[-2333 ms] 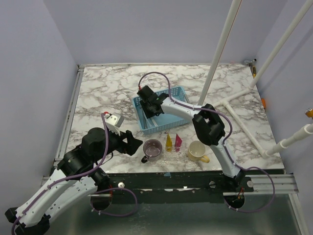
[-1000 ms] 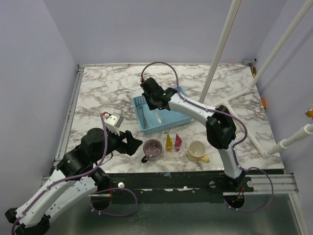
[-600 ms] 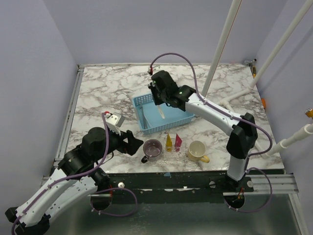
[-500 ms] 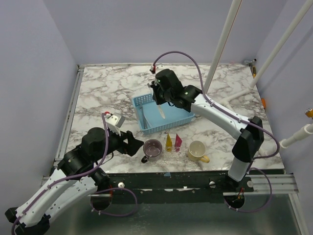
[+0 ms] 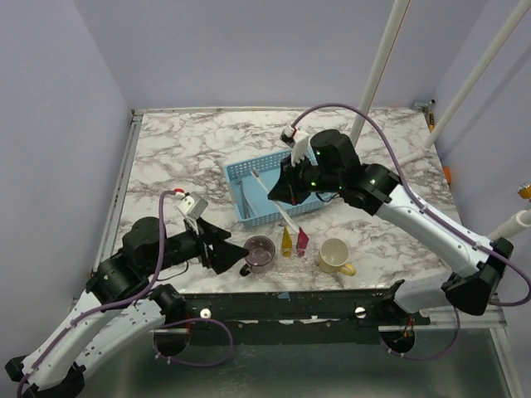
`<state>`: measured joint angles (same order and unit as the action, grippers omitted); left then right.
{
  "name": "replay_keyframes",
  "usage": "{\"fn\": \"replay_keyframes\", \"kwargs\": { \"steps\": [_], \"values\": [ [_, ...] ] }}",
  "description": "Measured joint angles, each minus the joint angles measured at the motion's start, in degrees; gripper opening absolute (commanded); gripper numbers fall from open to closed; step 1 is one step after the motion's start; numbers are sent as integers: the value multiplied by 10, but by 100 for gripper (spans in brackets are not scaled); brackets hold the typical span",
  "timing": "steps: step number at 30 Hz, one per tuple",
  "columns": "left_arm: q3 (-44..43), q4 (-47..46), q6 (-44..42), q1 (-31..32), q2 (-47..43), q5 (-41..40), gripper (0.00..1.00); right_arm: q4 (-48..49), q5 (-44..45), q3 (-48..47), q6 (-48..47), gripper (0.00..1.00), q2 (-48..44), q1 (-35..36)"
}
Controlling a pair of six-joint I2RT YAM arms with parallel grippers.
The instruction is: Prepare toiletry sets of a toothbrush and toothpaste on the tray
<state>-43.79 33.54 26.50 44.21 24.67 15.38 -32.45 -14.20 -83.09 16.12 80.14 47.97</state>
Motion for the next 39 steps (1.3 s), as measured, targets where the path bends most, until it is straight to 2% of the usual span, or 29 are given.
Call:
{"fn": "replay_keyframes", "kwargs": {
  "steps": [13,22,33,39],
  "values": [
    [-40,-64,61,0,30,132,88,-10,-258,135,9,1,-134,0],
    [-44,-110,115,0,57,186,88,74,-400,202,51,1,-170,0],
    [-68,-122,162,0,106,230,81,171,-452,219,107,1,-168,20],
    [-79,-127,176,0,114,239,70,180,-452,219,111,1,-151,36]
  ]
}}
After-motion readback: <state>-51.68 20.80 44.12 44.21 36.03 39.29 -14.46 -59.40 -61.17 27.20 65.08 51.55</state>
